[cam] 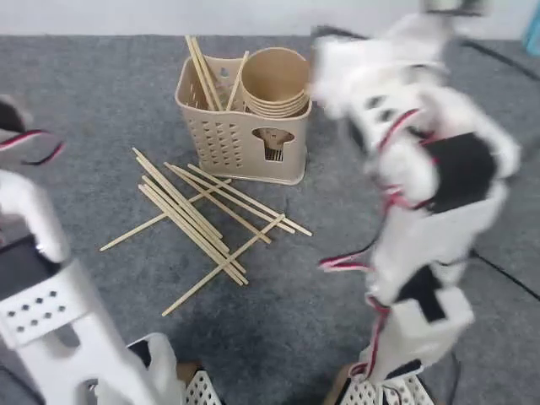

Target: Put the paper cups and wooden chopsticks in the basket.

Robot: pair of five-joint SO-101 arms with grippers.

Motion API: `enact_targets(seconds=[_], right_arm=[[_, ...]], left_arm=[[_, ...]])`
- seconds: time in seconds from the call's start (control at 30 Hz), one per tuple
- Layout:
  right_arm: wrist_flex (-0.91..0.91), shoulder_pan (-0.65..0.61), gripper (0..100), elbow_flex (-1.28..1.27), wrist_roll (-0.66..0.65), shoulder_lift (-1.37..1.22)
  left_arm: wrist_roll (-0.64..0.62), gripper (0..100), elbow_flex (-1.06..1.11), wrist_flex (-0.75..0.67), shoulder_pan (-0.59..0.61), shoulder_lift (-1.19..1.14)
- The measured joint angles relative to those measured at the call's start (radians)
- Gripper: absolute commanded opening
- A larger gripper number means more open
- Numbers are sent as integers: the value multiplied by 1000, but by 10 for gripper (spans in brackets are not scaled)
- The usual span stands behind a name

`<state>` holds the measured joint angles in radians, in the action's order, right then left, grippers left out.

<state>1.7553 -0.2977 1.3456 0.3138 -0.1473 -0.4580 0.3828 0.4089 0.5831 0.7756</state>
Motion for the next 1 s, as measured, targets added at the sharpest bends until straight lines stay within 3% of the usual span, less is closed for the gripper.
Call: enact_targets(seconds=[0.23, 0.5, 0.7, 1.0], right_arm=[[2, 210, 7, -582, -5, 304], [-103, 307, 7, -1227, -8, 611], [-324, 367, 7, -1688, -51, 816], [-667, 368, 7, -2248, -58, 1097]], left_arm=[[2, 12, -137, -37, -236, 2], [3, 12, -74, -350, -450, -66], [158, 12, 51, -535, -520, -212], [204, 12, 244, -562, -535, -278]])
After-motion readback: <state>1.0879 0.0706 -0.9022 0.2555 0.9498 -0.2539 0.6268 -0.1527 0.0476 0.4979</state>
